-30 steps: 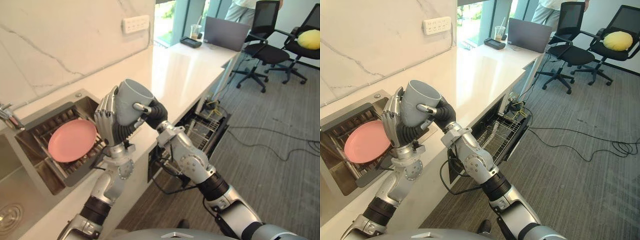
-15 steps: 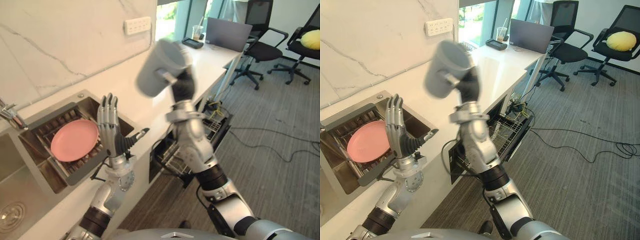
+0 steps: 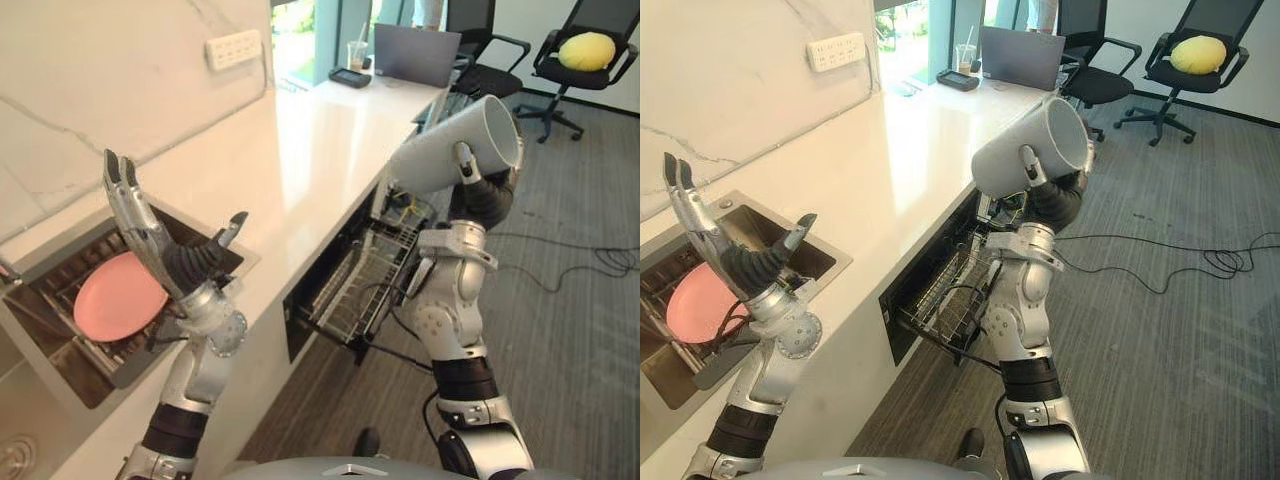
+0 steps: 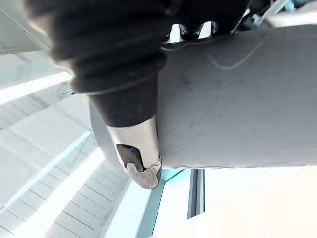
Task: Walk over to the sink, pick up the cup, carry it to the dishwasher, place the cup inside the dishwasher, then close the dishwasher door
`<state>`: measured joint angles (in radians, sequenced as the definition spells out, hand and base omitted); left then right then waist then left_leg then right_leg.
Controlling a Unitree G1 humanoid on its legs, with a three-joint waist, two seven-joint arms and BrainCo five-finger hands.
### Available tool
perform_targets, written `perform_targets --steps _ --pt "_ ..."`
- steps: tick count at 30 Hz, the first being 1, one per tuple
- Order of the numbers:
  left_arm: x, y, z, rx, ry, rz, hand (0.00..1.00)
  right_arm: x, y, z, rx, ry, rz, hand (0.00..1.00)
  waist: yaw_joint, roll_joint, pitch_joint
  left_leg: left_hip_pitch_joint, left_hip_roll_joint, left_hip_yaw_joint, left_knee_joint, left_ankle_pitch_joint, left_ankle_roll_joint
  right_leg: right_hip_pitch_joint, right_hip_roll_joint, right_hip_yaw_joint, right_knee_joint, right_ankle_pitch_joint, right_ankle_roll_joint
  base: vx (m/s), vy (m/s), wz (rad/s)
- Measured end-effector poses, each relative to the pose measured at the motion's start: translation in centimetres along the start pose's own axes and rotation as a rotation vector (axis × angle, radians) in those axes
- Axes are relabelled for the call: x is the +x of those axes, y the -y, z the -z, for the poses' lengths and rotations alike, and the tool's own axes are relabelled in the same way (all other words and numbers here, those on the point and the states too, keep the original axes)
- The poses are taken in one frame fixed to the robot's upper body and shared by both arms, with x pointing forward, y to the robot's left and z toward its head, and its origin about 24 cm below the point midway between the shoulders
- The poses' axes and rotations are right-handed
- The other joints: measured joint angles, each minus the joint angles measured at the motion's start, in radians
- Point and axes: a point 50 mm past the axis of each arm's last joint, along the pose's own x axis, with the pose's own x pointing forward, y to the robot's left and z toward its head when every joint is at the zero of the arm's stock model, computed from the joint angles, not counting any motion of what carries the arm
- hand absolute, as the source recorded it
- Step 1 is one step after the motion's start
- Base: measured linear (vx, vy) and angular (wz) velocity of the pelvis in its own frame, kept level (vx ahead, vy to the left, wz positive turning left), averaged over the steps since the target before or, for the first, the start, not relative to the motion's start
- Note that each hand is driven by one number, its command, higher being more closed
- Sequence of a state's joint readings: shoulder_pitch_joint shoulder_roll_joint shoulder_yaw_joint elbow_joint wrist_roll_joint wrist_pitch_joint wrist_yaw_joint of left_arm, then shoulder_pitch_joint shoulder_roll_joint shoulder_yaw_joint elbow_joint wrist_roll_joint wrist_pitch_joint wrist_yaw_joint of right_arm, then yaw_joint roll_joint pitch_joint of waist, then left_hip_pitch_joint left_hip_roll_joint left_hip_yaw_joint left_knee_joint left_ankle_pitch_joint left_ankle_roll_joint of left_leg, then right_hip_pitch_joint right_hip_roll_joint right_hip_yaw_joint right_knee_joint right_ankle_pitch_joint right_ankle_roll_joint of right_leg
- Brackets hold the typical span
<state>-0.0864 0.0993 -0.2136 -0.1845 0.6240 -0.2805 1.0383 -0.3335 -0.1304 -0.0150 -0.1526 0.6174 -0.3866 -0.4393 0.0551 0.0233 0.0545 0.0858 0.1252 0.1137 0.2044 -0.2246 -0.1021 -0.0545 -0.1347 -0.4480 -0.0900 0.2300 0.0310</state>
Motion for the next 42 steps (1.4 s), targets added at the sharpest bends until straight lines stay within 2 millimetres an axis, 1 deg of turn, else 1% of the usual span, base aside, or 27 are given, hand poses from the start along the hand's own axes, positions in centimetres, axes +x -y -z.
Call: perform_targets --steps 1,2,3,4,6,7,9,10,11,12,13,14,15,17,18,19,21,23,25,29,30,31,33,36,38,40,42 --pt "-0.2 0.3 -0.3 -0.098 -0.059 0.055 0.0 0.0 0.4 -0.2 -0.016 0.008 0.016 1.0 0.001 0.0 0.0 0.0 0.0 0.0 -0.001 0.0 0.0 0.0 0.0 0.0 0.0 -0.001 0.001 0.06 0.019 0.03" --pt "-1.0 0.9 -0.7 -0.284 -0.193 0.175 0.0 -0.1 1.2 -0.7 -0.056 0.02 0.04 1.0 0.001 0.001 0.001 0.002 0.0 0.0 -0.006 0.0 0.0 0.0 0.0 0.0 0.0 0.001 0.007 0.06 0.024 0.03" --pt "-1.9 1.4 -0.7 -0.405 -0.302 0.274 0.0 -0.2 1.7 -1.0 -0.075 0.025 0.06 1.0 -0.001 0.001 0.001 0.004 -0.001 0.0 -0.011 0.0 0.0 0.0 0.0 0.0 0.0 0.003 0.01 0.07 0.027 0.01" --pt "-2.6 1.7 -0.6 -0.468 -0.368 0.333 0.0 -0.2 2.0 -1.2 -0.092 0.027 0.074 1.0 -0.003 0.0 0.001 0.006 -0.001 0.0 -0.013 0.0 0.0 0.0 0.0 0.001 0.0 0.004 0.01 0.06 0.025 -0.01" --pt "-5.4 2.8 -1.1 -0.77 -0.567 0.593 0.0 -0.1 3.8 -1.9 -0.154 0.035 0.129 1.0 -0.014 0.001 0.008 0.006 -0.001 0.003 -0.014 -0.004 0.002 -0.002 0.0 0.004 0.0 0.005 0.01 0.07 0.035 -0.02" --pt "-6.1 3.1 -1.3 -0.833 -0.597 0.655 0.0 -0.1 4.3 -2.1 -0.168 0.038 0.145 1.0 -0.015 0.001 0.011 0.006 -0.001 0.004 -0.015 -0.005 0.002 -0.002 0.0 0.004 0.0 0.005 0.011 0.06 0.04 -0.05" --pt "-8.1 3.8 -2.0 -1.069 -0.735 0.851 0.0 -0.1 6.0 -2.5 -0.217 0.025 0.172 1.0 -0.016 0.006 0.018 0.005 -0.004 0.024 -0.015 -0.011 0.006 -0.017 0.0 0.025 0.0 0.009 0.015 0.04 0.039 -0.2" --pt "-8.6 4.0 -2.1 -1.105 -0.759 0.896 0.0 -0.1 6.3 -2.5 -0.228 0.02 0.171 1.0 -0.019 0.009 0.024 0.005 -0.005 0.027 -0.014 -0.012 0.007 -0.018 0.0 0.028 0.0 0.01 0.015 0.03 0.035 -0.17" --pt "-9.7 4.4 -2.2 -1.147 -0.808 0.985 0.0 -0.2 7.2 -2.3 -0.265 -0.003 0.172 1.0 -0.028 0.012 0.029 0.005 -0.007 0.027 -0.014 -0.013 0.008 -0.018 -0.002 0.029 0.0 0.011 0.017 0.02 0.029 -0.04" --pt "-10.3 4.5 -2.1 -1.15 -0.829 1.029 0.0 -0.3 7.7 -2.2 -0.285 -0.021 0.172 1.0 -0.031 0.013 0.029 0.005 -0.008 0.028 -0.015 -0.013 0.008 -0.019 -0.003 0.03 0.0 0.012 0.018 0.02 0.033 -0.04" --pt "-11.6 4.6 -1.7 -1.14 -0.881 1.109 0.0 -0.5 8.5 -1.8 -0.315 -0.06 0.168 1.0 -0.034 0.013 0.03 0.005 -0.008 0.031 -0.015 -0.014 0.009 -0.022 -0.002 0.033 0.0 0.012 0.018 0.02 0.024 -0.08" --pt "-12.9 4.5 -1.1 -1.11 -0.939 1.163 0.0 -0.7 9.3 -1.6 -0.336 -0.087 0.168 1.0 -0.035 0.013 0.03 0.003 -0.008 0.036 -0.015 -0.015 0.009 -0.026 -0.001 0.037 0.0 0.012 0.017 0.02 0.018 -0.1" --pt "-13.4 4.3 -0.7 -1.083 -0.96 1.181 0.0 -0.9 9.6 -1.5 -0.343 -0.099 0.163 1.0 -0.035 0.013 0.03 0.001 -0.008 0.038 -0.015 -0.015 0.009 -0.03 -0.001 0.04 0.0 0.013 0.017 0.01 0.01 -0.12" --pt "-14.8 3.3 1.1 -0.899 -0.992 1.23 0.0 -1.2 10.5 -0.9 -0.367 -0.16 0.138 1.0 -0.036 0.014 0.038 0.0 -0.009 0.047 -0.014 -0.016 0.01 -0.035 -0.001 0.047 0.0 0.013 0.017 0.0 0.01 -0.1" --pt "-15.0 3.0 1.6 -0.854 -1.001 1.226 0.0 -1.3 10.7 -0.7 -0.374 -0.172 0.134 1.0 -0.036 0.014 0.039 0.0 -0.01 0.048 -0.014 -0.016 0.01 -0.036 -0.002 0.048 0.0 0.013 0.017 -0.02 0.011 -0.04" --pt "-15.2 2.2 2.7 -0.749 -1.002 1.221 0.0 -1.5 11.2 -0.6 -0.38 -0.192 0.133 1.0 -0.036 0.014 0.043 -0.001 -0.011 0.048 -0.013 -0.016 0.01 -0.037 -0.003 0.047 0.0 0.013 0.017 0.0 0.0 0.0" --pt "-15.5 0.9 4.2 -0.61 -1.004 1.205 0.0 -2.0 11.8 -0.2 -0.391 -0.226 0.128 1.0 -0.036 0.013 0.044 -0.003 -0.01 0.047 -0.012 -0.016 0.01 -0.037 -0.004 0.045 0.0 0.008 0.023 -0.01 0.002 0.02" --pt "-16.1 -0.1 5.2 -0.482 -1.004 1.23 0.0 -2.5 12.5 0.0 -0.405 -0.253 0.131 1.0 -0.035 0.013 0.046 -0.008 -0.011 0.037 -0.014 -0.015 0.011 -0.037 -0.01 0.036 0.0 0.014 0.016 0.0 0.017 0.13" --pt "-17.4 -0.9 5.8 -0.362 -1.011 1.28 0.0 -3.0 13.2 0.4 -0.425 -0.285 0.146 1.0 -0.036 0.012 0.047 -0.013 -0.013 0.024 -0.016 -0.012 0.011 -0.034 -0.016 0.024 0.0 0.017 0.019 0.01 0.021 0.18" --pt "-19.8 -4.2 8.5 -0.026 -1.088 1.293 0.0 -4.4 13.7 2.5 -0.446 -0.402 0.129 1.0 -0.033 0.008 0.05 0.007 -0.014 0.021 -0.046 -0.001 0.007 -0.026 -0.018 0.02 0.0 0.012 0.023 0.01 0.003 0.03" --pt "-20.4 -4.9 9.0 0.068 -1.087 1.309 0.0 -4.8 13.8 3.2 -0.452 -0.445 0.123 1.0 -0.033 0.007 0.051 0.009 -0.014 0.018 -0.052 0.002 0.006 -0.026 -0.018 0.017 0.0 0.012 0.023 0.03 0.002 0.06" --pt "-20.7 -5.2 9.2 0.107 -1.086 1.316 0.0 -5.0 13.9 3.5 -0.463 -0.465 0.117 1.0 -0.032 0.007 0.053 0.009 -0.013 0.015 -0.052 0.002 0.006 -0.024 -0.018 0.013 0.0 0.011 0.023 0.03 -0.003 0.13" --pt "-21.7 -7.0 10.1 0.241 -1.113 1.319 0.0 -6.1 14.6 4.7 -0.526 -0.551 0.11 1.0 -0.03 0.008 0.06 0.017 -0.011 -0.001 -0.057 0.003 0.005 -0.009 -0.017 -0.002 0.0 0.005 0.026 0.04 -0.003 0.15" --pt "-22.4 -9.4 11.1 0.384 -1.154 1.305 0.0 -6.8 15.1 5.5 -0.584 -0.605 0.097 1.0 -0.02 0.008 0.06 0.022 -0.012 -0.004 -0.069 0.006 0.004 -0.007 -0.017 -0.005 0.0 0.002 0.03 0.03 0.0 0.06" --pt "-23.2 -10.9 11.2 0.458 -1.177 1.334 0.0 -7.1 15.3 6.0 -0.607 -0.638 0.089 1.0 -0.017 0.008 0.06 0.027 -0.012 -0.008 -0.069 0.006 0.004 0.0 -0.018 -0.01 0.0 0.0 0.033 0.04 0.01 0.06" --pt "-23.6 -11.7 11.2 0.493 -1.193 1.345 0.0 -7.2 15.3 6.2 -0.622 -0.654 0.079 1.0 -0.012 0.009 0.063 0.039 -0.013 -0.01 -0.071 0.006 0.004 0.011 -0.018 -0.014 0.0 -0.002 0.035 0.04 0.011 0.08" --pt "-23.6 -11.8 11.3 0.506 -1.184 1.361 0.0 -7.0 15.3 6.6 -0.63 -0.671 0.068 1.0 -0.014 0.007 0.066 0.04 -0.014 -0.025 -0.071 0.006 0.004 0.019 -0.02 -0.026 -0.001 -0.004 0.038 0.01 0.0 0.14"
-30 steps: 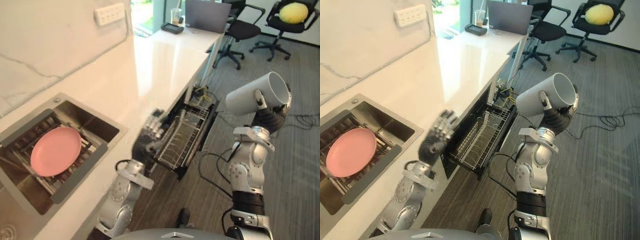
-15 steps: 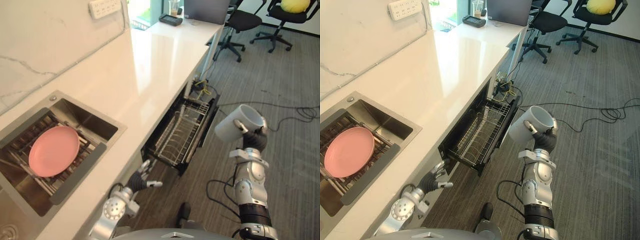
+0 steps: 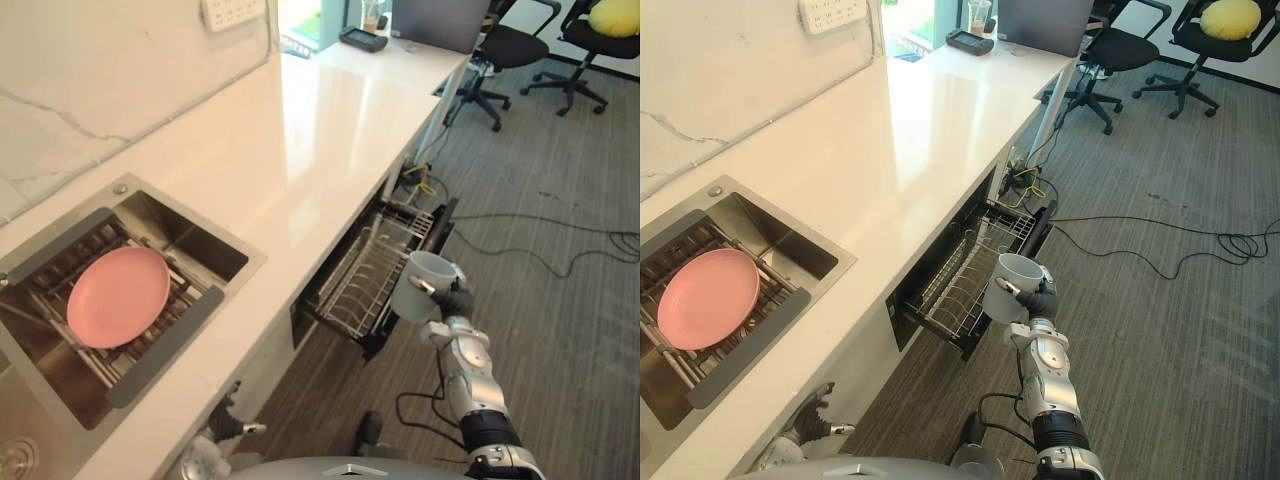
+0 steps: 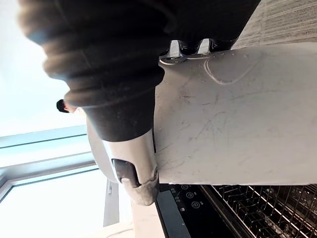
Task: Walk over to the sink, pick up the cup, carry it to the dishwasher, place the cup inside the dishwasher, then close the dishwasher door
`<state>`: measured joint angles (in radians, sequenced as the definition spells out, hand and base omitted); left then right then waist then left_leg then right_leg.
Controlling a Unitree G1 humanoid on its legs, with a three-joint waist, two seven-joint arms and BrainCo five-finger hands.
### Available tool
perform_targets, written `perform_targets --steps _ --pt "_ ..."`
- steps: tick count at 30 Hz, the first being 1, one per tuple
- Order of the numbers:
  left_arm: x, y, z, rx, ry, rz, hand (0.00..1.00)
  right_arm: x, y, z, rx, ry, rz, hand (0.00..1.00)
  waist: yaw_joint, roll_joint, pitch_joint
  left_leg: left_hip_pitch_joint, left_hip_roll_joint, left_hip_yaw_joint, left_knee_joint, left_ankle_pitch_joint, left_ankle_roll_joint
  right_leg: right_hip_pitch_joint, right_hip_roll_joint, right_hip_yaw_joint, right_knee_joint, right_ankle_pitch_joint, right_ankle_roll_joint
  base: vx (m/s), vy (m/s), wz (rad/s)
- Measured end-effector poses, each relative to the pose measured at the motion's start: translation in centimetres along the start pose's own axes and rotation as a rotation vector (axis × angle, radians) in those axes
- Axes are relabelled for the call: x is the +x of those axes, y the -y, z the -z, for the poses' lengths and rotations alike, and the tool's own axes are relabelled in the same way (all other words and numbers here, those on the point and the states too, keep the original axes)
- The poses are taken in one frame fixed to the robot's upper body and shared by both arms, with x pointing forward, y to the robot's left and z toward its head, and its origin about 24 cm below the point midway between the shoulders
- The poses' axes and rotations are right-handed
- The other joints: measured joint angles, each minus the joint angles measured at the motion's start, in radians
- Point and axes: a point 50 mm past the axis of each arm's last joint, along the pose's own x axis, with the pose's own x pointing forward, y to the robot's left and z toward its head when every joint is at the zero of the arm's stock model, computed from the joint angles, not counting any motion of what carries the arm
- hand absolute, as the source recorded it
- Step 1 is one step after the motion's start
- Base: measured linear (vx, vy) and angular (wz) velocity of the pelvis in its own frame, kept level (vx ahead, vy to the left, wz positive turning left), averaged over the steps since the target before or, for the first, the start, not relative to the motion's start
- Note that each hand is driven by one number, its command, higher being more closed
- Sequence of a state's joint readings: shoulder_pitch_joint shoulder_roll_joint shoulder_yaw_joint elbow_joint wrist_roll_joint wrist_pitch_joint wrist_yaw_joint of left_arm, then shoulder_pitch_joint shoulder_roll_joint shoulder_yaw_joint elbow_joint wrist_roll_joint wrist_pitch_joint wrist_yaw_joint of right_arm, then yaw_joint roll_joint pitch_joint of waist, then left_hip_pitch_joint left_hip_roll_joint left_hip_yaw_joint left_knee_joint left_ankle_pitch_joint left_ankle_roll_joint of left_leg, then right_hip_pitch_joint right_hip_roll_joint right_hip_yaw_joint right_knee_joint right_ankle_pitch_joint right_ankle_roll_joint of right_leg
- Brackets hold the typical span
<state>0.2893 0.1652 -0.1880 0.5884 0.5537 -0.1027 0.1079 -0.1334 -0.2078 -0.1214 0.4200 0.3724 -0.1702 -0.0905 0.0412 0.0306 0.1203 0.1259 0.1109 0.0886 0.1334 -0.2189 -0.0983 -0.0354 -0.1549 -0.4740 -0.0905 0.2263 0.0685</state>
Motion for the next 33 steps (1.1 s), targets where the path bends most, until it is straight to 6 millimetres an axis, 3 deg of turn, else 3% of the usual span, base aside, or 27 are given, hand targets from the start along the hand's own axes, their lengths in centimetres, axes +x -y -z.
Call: perform_targets --steps 10,17,28,33 --pt "-0.3 0.2 1.8 -0.021 -0.061 -0.029 0.0 1.0 1.1 0.4 -0.128 -0.043 -0.012 1.0 0.017 0.014 0.022 -0.004 0.002 -0.039 -0.014 0.011 0.0 0.019 -0.003 -0.038 0.0 -0.012 0.004 0.0 -0.01 0.11" --pt "-1.0 0.5 3.6 -0.015 -0.129 -0.036 0.0 2.8 1.1 -0.1 -0.333 -0.087 -0.043 1.0 0.043 0.016 0.036 -0.03 -0.005 -0.091 -0.013 0.022 0.0 0.024 -0.011 -0.087 0.0 -0.016 0.007 0.02 -0.006 0.2" --pt "-0.5 0.2 2.2 0.022 -0.031 -0.034 0.0 5.0 1.0 -0.4 -0.413 -0.2 -0.059 1.0 0.063 0.031 0.081 -0.042 -0.029 -0.133 -0.012 0.03 0.01 0.037 -0.035 -0.118 0.001 -0.016 0.012 0.0 0.008 0.11" --pt "-0.2 0.1 1.4 0.035 0.013 -0.044 0.0 5.0 1.5 0.7 -0.495 -0.294 -0.061 1.0 0.071 0.045 0.105 -0.056 -0.032 -0.149 -0.013 0.033 0.012 0.037 -0.039 -0.135 0.007 -0.017 0.015 0.01 -0.008 0.12"
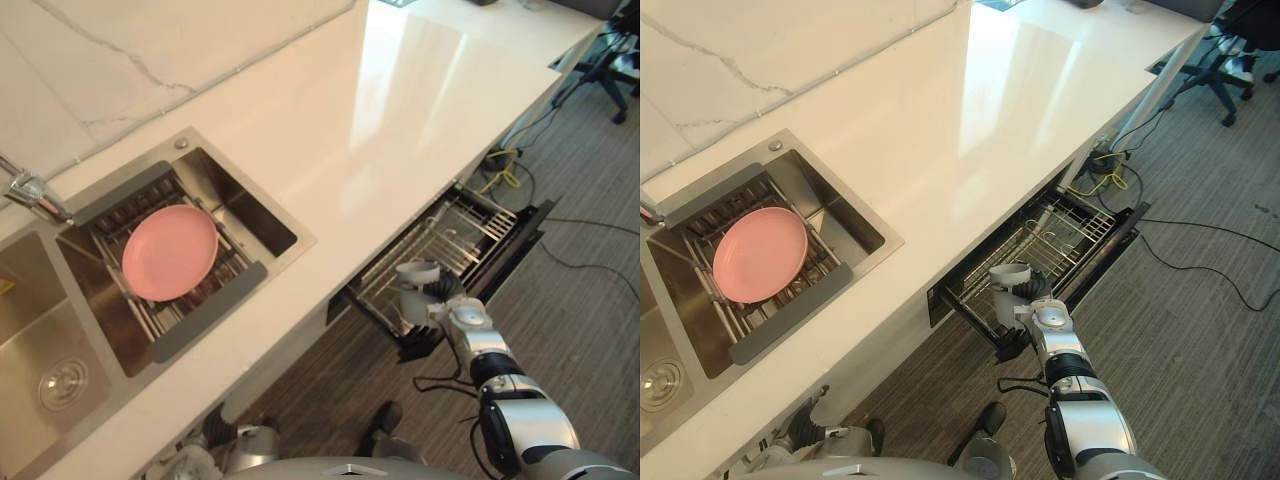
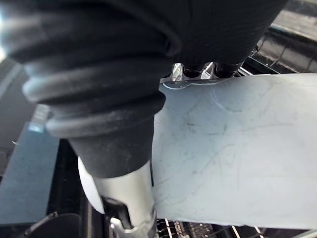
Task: Walk over to the sink, pick up the cup, carry it to the dishwasher, place the cup inside the dishwasher, then close the dishwasher door
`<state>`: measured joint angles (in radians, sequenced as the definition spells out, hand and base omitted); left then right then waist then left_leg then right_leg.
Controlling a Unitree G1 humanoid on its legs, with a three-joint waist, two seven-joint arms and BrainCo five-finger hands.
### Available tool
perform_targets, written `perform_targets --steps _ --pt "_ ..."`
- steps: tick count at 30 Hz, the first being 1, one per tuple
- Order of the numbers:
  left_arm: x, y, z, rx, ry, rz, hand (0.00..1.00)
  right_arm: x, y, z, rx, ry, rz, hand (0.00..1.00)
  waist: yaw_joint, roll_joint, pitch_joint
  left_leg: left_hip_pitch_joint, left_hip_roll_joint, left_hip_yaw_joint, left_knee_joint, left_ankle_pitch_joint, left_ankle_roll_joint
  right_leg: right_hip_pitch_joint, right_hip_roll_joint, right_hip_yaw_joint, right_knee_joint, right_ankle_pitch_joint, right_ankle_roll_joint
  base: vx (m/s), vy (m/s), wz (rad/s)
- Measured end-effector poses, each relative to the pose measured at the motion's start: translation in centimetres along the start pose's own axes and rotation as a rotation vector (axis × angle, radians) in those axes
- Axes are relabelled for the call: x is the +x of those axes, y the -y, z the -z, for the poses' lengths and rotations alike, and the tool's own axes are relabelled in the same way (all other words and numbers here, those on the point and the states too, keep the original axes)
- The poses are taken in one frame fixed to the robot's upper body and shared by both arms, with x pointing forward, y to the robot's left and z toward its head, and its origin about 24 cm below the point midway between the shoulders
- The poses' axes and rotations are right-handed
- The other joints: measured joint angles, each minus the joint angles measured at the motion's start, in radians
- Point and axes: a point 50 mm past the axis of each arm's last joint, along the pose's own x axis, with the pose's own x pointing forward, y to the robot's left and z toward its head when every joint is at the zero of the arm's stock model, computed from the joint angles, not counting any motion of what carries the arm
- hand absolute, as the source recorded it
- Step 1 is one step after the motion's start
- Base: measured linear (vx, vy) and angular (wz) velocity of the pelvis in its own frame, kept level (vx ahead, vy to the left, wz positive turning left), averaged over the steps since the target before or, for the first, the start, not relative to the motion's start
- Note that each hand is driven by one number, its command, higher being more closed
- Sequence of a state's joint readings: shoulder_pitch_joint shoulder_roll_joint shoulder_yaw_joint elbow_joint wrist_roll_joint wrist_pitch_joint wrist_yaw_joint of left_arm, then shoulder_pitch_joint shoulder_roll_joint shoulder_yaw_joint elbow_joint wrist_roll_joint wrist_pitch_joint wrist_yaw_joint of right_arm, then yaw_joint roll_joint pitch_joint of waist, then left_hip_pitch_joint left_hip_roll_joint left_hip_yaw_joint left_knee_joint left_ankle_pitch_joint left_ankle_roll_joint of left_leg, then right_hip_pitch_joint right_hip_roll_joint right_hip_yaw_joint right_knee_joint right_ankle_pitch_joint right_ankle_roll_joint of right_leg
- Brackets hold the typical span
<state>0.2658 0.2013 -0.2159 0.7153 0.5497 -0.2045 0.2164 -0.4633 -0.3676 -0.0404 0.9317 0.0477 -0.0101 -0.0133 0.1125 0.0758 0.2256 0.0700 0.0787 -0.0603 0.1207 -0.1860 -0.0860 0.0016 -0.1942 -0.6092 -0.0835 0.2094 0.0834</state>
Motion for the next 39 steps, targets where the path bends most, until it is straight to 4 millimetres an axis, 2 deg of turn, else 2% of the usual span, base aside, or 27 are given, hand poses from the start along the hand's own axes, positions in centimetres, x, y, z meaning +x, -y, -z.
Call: perform_targets --steps 6,12,17,23,25,33,39 --pt "0.1 -0.2 -0.3 0.015 0.021 0.001 0.0 0.0 0.2 1.4 -0.165 -0.085 -0.054 1.0 -0.004 0.0 0.026 0.019 -0.008 -0.017 0.0 0.0 0.0 0.03 -0.008 -0.003 0.0 0.0 0.0 0.02 0.005 0.09" --pt "0.2 -0.3 -0.4 0.023 0.024 0.003 0.0 -0.5 0.6 3.1 -0.157 -0.157 -0.039 1.0 -0.003 -0.004 0.029 0.019 -0.011 -0.019 0.0 -0.002 0.003 0.031 -0.011 0.004 0.0 -0.006 0.008 0.0 0.002 0.01" --pt "0.2 -0.3 -0.3 0.018 0.011 0.006 0.0 -1.3 2.1 4.8 -0.09 -0.201 0.023 1.0 -0.008 -0.013 0.035 0.022 -0.011 -0.016 0.0 -0.003 0.004 0.031 -0.01 0.026 0.0 -0.01 0.013 0.0 0.0 0.0" --pt "0.1 -0.3 -0.2 0.003 -0.004 0.003 0.0 -2.8 5.1 7.3 -0.079 -0.273 0.117 1.0 -0.01 -0.016 0.036 0.024 -0.009 -0.002 0.0 -0.01 0.007 0.025 -0.009 0.045 0.0 -0.013 0.017 -0.01 -0.001 -0.05" --pt "0.1 -0.4 -0.1 -0.006 -0.013 0.003 0.0 -3.1 5.5 7.8 -0.084 -0.285 0.135 1.0 -0.011 -0.017 0.037 0.023 -0.007 0.005 0.0 -0.016 0.007 0.021 -0.006 0.053 0.0 -0.013 0.017 -0.01 0.0 -0.12" --pt "0.2 -0.4 0.1 -0.027 -0.03 0.006 0.0 -3.4 5.8 8.2 -0.074 -0.264 0.162 1.0 -0.008 -0.022 0.04 0.023 0.002 0.003 -0.001 -0.018 0.006 0.02 0.002 0.056 0.001 -0.017 0.018 0.01 -0.005 0.0" --pt "0.2 -0.5 0.1 -0.03 -0.031 0.006 0.0 -3.3 5.4 7.5 -0.08 -0.184 0.174 1.0 -0.007 -0.022 0.04 0.023 0.001 0.004 0.0 -0.018 0.006 0.019 0.002 0.059 0.001 -0.017 0.018 -0.01 -0.003 -0.01"
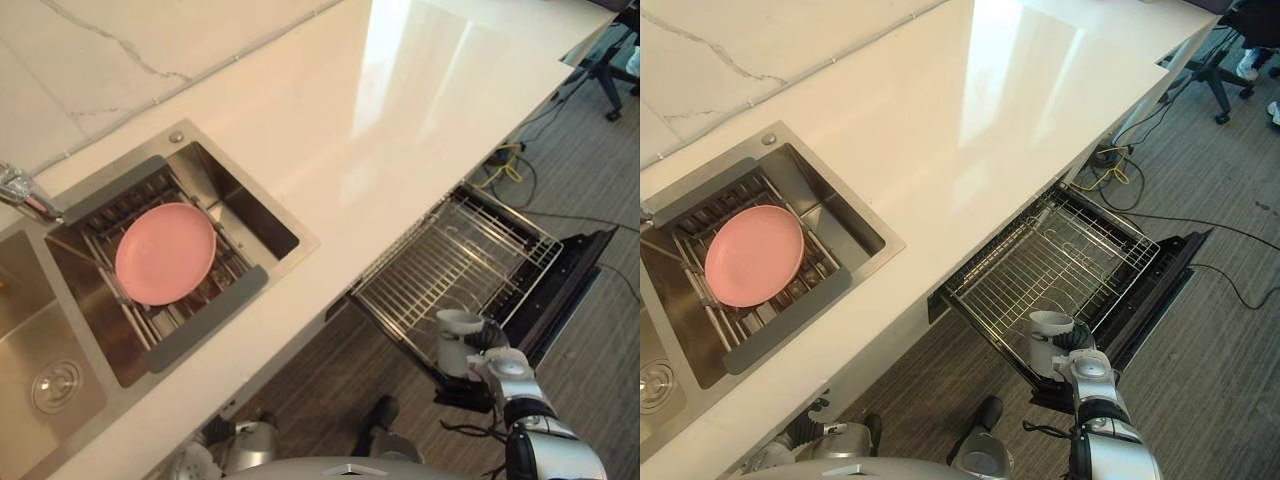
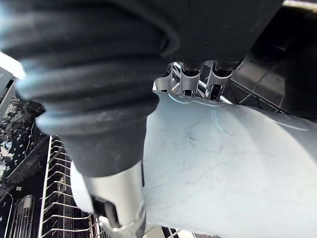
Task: Walk over to the sink, pick up the cup, carry it to the dishwasher, place the cup inside the dishwasher, then close the dishwasher door
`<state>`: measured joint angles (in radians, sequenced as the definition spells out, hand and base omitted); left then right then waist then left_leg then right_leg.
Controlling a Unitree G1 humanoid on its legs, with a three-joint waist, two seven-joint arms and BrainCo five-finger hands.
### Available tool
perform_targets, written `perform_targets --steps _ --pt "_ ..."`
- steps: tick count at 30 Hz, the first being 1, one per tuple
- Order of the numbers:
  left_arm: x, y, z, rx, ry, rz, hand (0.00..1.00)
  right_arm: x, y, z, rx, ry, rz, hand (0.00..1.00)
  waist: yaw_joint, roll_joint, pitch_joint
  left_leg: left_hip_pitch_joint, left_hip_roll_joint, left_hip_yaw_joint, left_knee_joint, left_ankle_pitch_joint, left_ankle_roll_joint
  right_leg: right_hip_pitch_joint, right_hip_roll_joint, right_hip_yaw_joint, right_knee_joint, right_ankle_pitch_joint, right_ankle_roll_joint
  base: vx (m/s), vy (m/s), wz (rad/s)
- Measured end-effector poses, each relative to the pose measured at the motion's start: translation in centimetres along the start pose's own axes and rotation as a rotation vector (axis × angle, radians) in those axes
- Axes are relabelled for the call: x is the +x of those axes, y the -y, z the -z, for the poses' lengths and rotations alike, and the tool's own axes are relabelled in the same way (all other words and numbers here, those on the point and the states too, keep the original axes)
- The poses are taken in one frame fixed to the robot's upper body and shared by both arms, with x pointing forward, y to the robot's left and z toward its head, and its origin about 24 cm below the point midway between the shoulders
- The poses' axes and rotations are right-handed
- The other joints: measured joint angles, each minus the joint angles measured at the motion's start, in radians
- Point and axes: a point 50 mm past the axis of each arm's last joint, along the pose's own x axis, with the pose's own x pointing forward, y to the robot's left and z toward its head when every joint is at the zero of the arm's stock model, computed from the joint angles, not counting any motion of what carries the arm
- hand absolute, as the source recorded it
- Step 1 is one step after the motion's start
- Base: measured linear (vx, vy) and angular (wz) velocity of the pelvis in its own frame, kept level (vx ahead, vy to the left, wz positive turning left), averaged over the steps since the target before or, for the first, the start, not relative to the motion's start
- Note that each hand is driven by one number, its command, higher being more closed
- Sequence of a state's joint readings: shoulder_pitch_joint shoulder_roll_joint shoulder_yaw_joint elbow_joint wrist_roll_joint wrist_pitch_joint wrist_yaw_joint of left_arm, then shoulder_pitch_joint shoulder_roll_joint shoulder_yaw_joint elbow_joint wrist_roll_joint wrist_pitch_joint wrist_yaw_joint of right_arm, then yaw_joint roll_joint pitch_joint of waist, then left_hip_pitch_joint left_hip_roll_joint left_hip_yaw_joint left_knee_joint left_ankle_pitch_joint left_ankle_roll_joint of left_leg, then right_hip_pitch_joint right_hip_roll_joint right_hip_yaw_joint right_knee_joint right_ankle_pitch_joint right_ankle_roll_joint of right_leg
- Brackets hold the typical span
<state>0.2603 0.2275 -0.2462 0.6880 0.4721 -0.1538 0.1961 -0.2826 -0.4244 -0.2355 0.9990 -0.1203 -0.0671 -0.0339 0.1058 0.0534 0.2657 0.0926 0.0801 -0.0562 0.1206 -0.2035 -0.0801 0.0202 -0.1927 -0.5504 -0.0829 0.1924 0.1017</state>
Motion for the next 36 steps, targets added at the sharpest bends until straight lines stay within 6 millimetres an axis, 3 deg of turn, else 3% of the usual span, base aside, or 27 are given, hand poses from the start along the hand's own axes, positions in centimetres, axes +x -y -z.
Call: perform_targets --steps 7,10,16,18,24,28,32,33,34,35,36 --pt "0.0 -0.2 0.0 0.003 0.007 -0.018 0.0 0.2 -1.3 -1.1 -0.066 0.047 -0.056 1.0 0.001 0.004 0.005 -0.004 -0.001 -0.001 0.002 0.001 0.0 -0.007 0.0 0.006 0.0 0.002 0.002 -0.02 -0.008 -0.03" --pt "0.0 -0.3 -0.3 0.005 0.029 -0.024 0.0 0.6 -1.1 -3.0 -0.098 0.093 -0.054 1.0 -0.005 0.015 0.03 -0.01 -0.004 -0.01 0.002 0.006 -0.001 -0.007 -0.003 -0.009 0.0 0.003 0.003 -0.02 -0.011 0.09" --pt "0.2 -0.1 -2.3 0.001 0.156 -0.025 0.0 1.8 1.9 -9.5 -0.117 0.224 0.021 1.0 -0.006 0.069 0.118 -0.062 -0.021 -0.053 0.017 0.032 -0.009 -0.024 -0.02 -0.045 0.0 0.007 0.002 -0.02 -0.018 0.18" --pt "0.2 -0.3 -2.6 -0.007 0.177 -0.029 0.0 1.9 2.2 -11.0 -0.129 0.257 0.026 1.0 -0.004 0.072 0.138 -0.079 -0.022 -0.056 0.025 0.043 -0.019 -0.027 -0.023 -0.062 0.001 0.007 0.002 -0.01 -0.033 0.22" --pt "0.3 -0.6 -3.0 -0.049 0.203 -0.03 0.0 1.9 2.6 -14.4 -0.087 0.323 0.036 1.0 -0.001 0.081 0.181 -0.116 -0.031 -0.052 0.079 0.043 -0.019 -0.04 -0.031 -0.06 0.001 0.008 0.002 -0.01 -0.013 0.0" --pt "0.5 -0.7 -3.4 -0.068 0.218 -0.021 0.0 1.8 3.7 -16.2 -0.125 0.352 0.026 1.0 0.001 0.1 0.216 -0.151 -0.033 -0.05 0.123 0.043 -0.019 -0.06 -0.03 -0.058 0.001 0.009 0.0 0.0 -0.006 0.01" --pt "0.5 -0.6 -2.8 -0.156 0.166 -0.035 0.0 1.8 2.8 -16.3 -0.185 0.351 -0.066 1.0 0.005 0.106 0.224 -0.25 -0.053 -0.051 0.29 0.045 -0.023 -0.06 -0.05 -0.058 0.001 0.009 -0.001 -0.01 0.016 0.11" --pt "0.5 -0.4 -3.2 -0.156 0.181 -0.028 0.0 1.8 2.0 -16.6 -0.215 0.356 -0.103 1.0 0.011 0.114 0.229 -0.256 -0.051 -0.05 0.195 0.019 -0.013 -0.061 -0.05 -0.058 0.001 0.009 -0.001 -0.04 0.087 0.06" --pt "0.5 0.0 -3.4 -0.165 0.181 -0.021 0.0 1.8 1.8 -16.7 -0.224 0.363 -0.119 1.0 0.01 0.131 0.227 -0.24 -0.042 -0.055 0.137 0.057 -0.004 -0.061 -0.035 -0.058 0.001 0.009 0.0 -0.03 0.059 -0.08" --pt "0.6 -0.2 -3.7 -0.152 0.2 -0.013 0.0 1.6 1.3 -17.2 -0.224 0.39 -0.134 1.0 0.017 0.14 0.231 -0.226 -0.037 -0.047 0.114 0.053 0.002 -0.065 -0.03 -0.052 0.001 0.011 0.001 -0.03 0.036 -0.06" --pt "0.7 -0.4 -4.0 -0.134 0.227 -0.009 0.0 1.5 0.7 -17.4 -0.235 0.411 -0.156 1.0 0.026 0.133 0.237 -0.234 -0.04 -0.044 0.109 0.06 0.005 -0.076 -0.034 -0.051 0.001 0.014 0.0 -0.04 0.041 -0.03"
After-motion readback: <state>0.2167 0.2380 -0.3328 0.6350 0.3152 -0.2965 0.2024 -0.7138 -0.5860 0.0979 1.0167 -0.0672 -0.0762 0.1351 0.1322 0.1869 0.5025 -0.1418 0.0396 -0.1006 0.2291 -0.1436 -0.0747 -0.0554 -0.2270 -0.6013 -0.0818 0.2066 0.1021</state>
